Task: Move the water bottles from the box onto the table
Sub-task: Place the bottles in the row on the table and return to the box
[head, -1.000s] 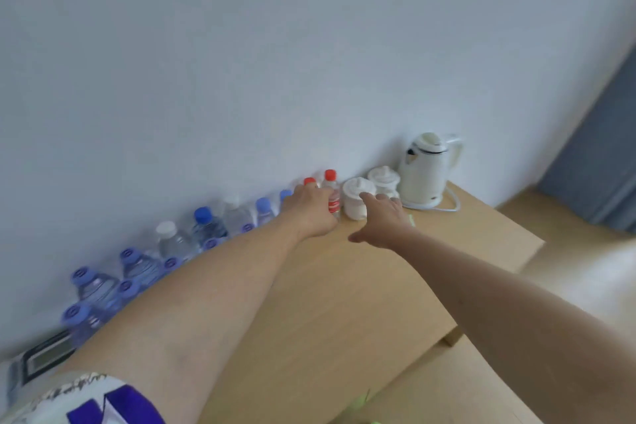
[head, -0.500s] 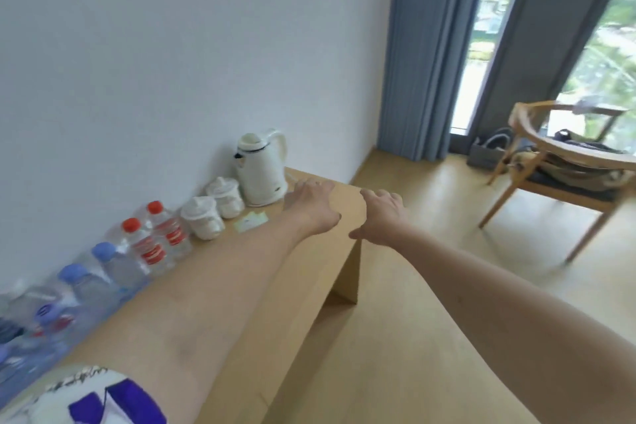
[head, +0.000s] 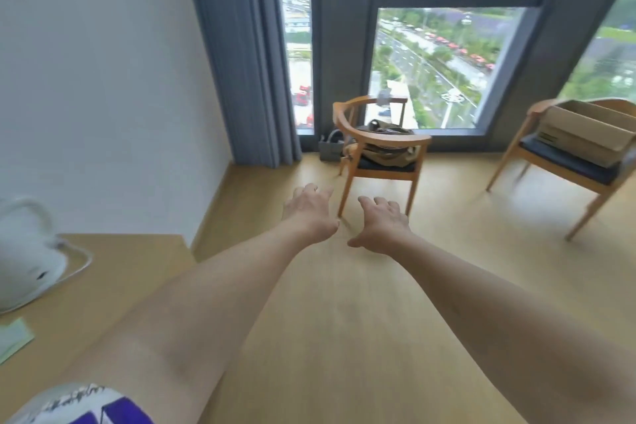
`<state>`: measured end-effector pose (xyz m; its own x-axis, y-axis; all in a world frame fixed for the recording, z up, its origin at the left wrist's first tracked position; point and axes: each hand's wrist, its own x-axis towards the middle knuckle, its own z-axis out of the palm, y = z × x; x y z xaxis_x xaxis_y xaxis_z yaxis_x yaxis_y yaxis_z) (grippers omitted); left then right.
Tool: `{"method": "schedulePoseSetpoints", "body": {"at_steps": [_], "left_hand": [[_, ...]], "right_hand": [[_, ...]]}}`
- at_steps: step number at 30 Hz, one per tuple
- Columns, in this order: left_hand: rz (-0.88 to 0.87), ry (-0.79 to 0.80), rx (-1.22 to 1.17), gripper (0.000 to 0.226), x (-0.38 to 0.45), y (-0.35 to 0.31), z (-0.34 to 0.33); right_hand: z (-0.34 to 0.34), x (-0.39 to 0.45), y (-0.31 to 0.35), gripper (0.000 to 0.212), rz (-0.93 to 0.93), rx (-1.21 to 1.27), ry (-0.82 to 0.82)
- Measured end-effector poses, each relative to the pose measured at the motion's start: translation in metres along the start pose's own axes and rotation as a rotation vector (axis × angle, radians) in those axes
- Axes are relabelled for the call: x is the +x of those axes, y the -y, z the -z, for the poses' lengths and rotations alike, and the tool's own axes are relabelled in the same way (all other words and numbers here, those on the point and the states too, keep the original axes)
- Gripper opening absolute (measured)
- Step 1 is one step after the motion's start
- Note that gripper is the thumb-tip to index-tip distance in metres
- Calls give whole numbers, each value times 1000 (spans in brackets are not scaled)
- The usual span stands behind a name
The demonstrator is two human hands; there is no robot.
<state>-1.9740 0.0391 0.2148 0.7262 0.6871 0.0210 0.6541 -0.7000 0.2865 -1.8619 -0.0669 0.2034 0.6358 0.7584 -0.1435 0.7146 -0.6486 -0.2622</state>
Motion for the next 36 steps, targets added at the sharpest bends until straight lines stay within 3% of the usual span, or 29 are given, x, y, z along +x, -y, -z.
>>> {"method": "schedulePoseSetpoints", "body": {"at_steps": [10, 18, 27, 36], "left_hand": [[-312, 135, -21, 69, 131, -159, -64], [-525, 221, 31, 73, 282, -254, -121], [-706, 250, 3, 74, 460, -374, -136], [-794, 300, 3, 70, 577, -478, -213]], "right_hand": [[35, 55, -160, 86, -355, 69, -41], [64, 160, -264, 85, -574, 90, -75], [140, 288, -364, 82, -769, 162, -183], [158, 389, -488, 79, -850, 230, -204]]}}
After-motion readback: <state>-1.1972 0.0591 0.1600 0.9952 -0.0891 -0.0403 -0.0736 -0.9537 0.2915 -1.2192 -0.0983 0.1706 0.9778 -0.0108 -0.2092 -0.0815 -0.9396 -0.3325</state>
